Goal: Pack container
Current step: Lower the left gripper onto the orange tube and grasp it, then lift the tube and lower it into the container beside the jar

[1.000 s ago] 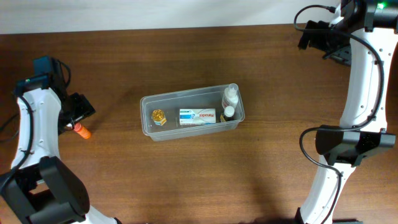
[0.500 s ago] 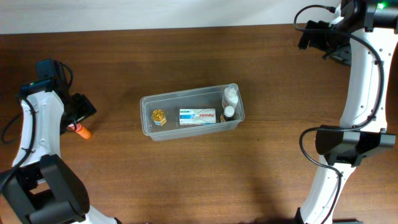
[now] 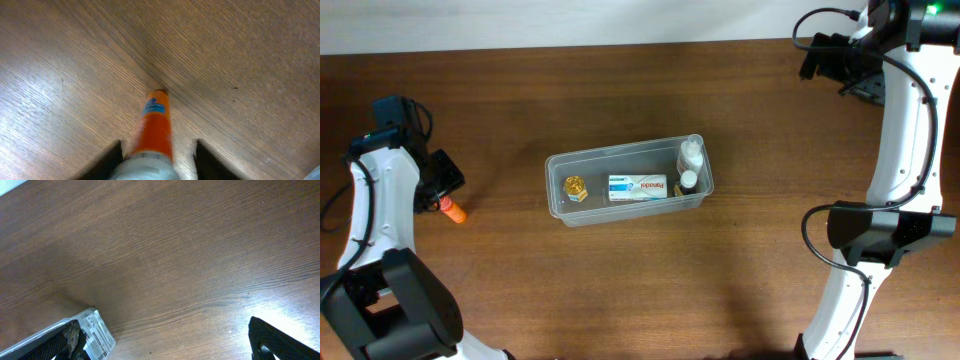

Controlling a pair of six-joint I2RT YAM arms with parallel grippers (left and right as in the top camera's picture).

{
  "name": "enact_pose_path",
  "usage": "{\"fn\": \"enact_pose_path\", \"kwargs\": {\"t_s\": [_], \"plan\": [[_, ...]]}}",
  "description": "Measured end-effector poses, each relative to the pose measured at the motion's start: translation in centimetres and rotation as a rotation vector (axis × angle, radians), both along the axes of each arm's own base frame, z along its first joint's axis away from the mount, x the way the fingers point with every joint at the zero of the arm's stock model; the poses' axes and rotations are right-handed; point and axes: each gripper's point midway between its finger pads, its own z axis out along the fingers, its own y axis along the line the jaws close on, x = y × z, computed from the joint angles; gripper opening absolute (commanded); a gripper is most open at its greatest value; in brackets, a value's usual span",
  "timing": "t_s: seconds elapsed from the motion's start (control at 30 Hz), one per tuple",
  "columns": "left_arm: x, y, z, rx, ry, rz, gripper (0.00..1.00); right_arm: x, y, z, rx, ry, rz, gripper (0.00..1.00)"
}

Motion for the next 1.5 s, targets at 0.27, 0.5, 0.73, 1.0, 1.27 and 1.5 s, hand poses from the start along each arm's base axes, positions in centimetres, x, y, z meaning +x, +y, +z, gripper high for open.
{"fn": "enact_pose_path", "kwargs": {"t_s": [0.27, 0.5, 0.73, 1.0, 1.27, 1.5], "plan": [[-0.1, -0.1, -0.1, -0.002, 0.005, -0.002, 0.20, 0.0, 0.0, 0.0, 0.000, 0.000, 0.001, 0.98], [-0.3, -0.2, -0.1, -0.010, 0.010, -0.004, 0.20, 0.0, 0.0, 0.0, 0.000, 0.000, 0.000, 0.99], [0.1, -1.4, 2.4, -0.019, -0.058, -0.085, 0.21, 0.0, 0.0, 0.0, 0.000, 0.000, 0.000, 0.98], [0.8, -8.8, 12.5, 0.014, -0.342, -0.341, 0.22, 0.0, 0.0, 0.0, 0.000, 0.000, 0.000, 0.98], [0.2, -18.1, 15.6, -0.025, -0.445, -0.628, 0.24, 0.0, 0.0, 0.0, 0.000, 0.000, 0.000, 0.98], [0.4, -22.4, 14.8, -0.041, -0.432, -0.751, 0.24, 0.0, 0.0, 0.0, 0.000, 0.000, 0.000, 0.98]]}}
